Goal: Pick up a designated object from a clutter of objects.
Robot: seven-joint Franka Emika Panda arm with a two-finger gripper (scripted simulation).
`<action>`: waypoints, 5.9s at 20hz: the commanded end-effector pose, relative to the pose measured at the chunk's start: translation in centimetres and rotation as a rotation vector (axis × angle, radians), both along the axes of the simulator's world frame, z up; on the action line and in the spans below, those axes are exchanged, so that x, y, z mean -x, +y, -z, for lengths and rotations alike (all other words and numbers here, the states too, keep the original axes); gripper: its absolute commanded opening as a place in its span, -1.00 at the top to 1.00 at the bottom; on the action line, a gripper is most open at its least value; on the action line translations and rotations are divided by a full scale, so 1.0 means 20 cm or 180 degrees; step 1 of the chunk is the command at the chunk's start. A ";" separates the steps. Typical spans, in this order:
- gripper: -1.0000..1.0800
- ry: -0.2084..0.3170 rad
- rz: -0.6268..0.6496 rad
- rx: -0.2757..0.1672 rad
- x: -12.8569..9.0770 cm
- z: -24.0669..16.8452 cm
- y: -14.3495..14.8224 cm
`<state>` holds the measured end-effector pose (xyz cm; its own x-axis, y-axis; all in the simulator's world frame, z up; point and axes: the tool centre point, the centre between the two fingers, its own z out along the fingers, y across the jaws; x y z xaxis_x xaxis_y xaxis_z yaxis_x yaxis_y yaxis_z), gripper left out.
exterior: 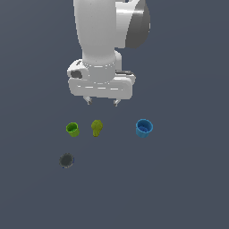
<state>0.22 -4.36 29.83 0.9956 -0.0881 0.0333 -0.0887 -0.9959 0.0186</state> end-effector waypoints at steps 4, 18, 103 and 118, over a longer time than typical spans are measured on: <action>-0.92 0.0016 0.0189 -0.0037 0.01 0.19 -0.05; -0.92 0.0068 0.0946 -0.0099 0.19 0.83 -0.25; 1.00 0.0083 0.1226 -0.0078 0.23 -0.09 1.08; 1.00 0.0086 0.1226 -0.0086 0.18 -0.43 1.43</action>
<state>-3.40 23.85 37.97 0.8903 -0.4554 -0.0010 -0.4554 -0.8903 0.0014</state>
